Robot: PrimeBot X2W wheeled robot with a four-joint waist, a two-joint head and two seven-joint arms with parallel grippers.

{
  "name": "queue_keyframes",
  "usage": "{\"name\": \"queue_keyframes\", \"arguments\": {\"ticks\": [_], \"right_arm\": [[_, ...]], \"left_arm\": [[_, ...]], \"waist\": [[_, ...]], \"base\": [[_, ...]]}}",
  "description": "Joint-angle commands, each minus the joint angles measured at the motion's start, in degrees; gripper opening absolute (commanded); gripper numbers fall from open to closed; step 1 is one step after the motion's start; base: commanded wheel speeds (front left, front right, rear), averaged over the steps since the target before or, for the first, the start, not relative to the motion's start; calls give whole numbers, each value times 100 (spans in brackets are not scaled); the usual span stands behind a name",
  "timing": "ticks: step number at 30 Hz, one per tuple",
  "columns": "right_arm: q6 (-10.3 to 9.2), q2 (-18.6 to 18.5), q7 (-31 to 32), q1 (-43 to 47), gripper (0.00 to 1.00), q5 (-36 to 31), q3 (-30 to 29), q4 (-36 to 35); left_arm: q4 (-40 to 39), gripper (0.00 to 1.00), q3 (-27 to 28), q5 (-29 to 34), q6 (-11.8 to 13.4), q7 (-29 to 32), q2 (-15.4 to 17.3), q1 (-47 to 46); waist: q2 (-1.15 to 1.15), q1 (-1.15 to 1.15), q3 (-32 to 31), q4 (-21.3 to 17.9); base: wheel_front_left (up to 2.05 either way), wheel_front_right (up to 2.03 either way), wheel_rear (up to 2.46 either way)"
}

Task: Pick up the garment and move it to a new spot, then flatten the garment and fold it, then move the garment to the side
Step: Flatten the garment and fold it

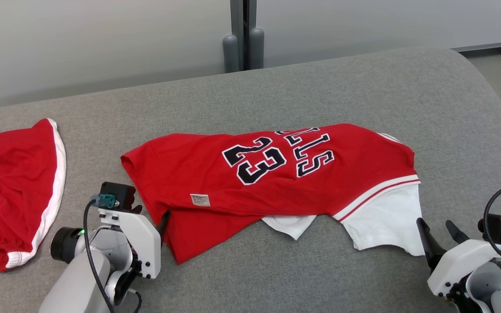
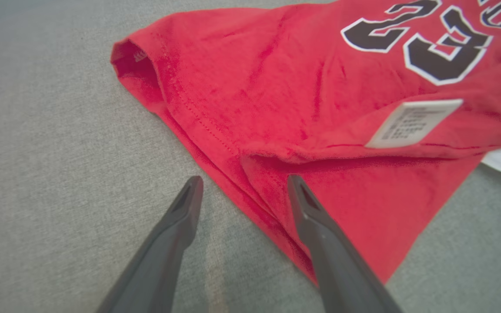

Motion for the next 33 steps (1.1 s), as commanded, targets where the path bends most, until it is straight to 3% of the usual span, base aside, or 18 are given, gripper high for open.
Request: {"name": "queue_keyframes", "arguments": {"ticks": [1,17,33], "right_arm": [[2,-25,-13,-106,100,51,0,39],[2,-1,-52,-546,100,251,239,549],[2,-29,7,-775,100,397,411,1053]], "left_arm": [[95,100,-58,93,-90,43,54,-199],[829,100,-470,267,-438,-84,116,-941],[1005,100,-819,-75,-622,-134,196,-1128]], "waist": [[0,0,77,-20],[0,0,309,-147],[0,0,287,-174]], "base": [[0,0,0],[0,0,0],[0,0,0]]}}
